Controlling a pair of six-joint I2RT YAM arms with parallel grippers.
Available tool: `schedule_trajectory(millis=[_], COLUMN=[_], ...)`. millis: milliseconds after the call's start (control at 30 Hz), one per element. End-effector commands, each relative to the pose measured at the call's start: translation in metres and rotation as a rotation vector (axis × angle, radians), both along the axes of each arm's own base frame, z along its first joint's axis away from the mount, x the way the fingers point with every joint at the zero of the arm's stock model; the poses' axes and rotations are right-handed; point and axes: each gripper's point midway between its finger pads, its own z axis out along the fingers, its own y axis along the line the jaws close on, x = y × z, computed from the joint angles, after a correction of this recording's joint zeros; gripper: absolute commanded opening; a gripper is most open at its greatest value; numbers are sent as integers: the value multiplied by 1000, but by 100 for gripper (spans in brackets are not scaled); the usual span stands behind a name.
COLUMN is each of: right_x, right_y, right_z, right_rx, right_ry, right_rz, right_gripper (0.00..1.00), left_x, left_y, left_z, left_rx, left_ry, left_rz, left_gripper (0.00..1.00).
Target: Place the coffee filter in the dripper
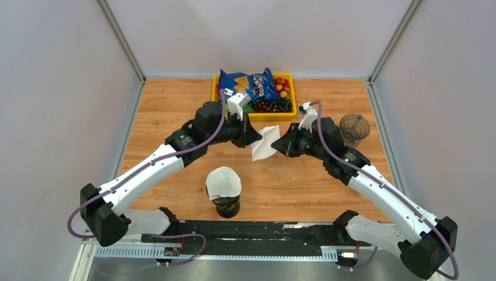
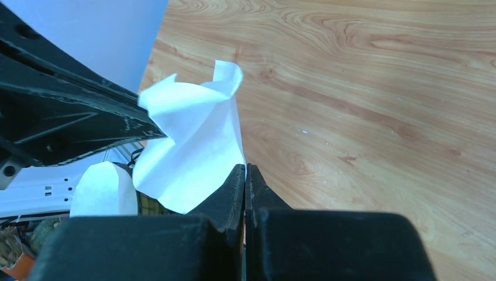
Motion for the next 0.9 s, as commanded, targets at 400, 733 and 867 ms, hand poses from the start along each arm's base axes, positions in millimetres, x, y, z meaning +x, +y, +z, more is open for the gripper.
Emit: schedule_trajectory(millis=[400, 733, 867], right_x=[17, 22, 23], right_y=[-9, -11, -13], right_z=[-18, -14, -13], right_rx=[-92, -121, -147], right_ry=[24, 15, 10], right_rz=[-57, -67, -64], right_gripper=[0, 0, 0], left_x=[24, 25, 30], left_y=[45, 54, 58], left_z=[14, -4, -16], left_rx=[118, 352, 465], left_ry=[-142, -223, -238], left_rz=[230, 252, 287], left_gripper=[0, 0, 1])
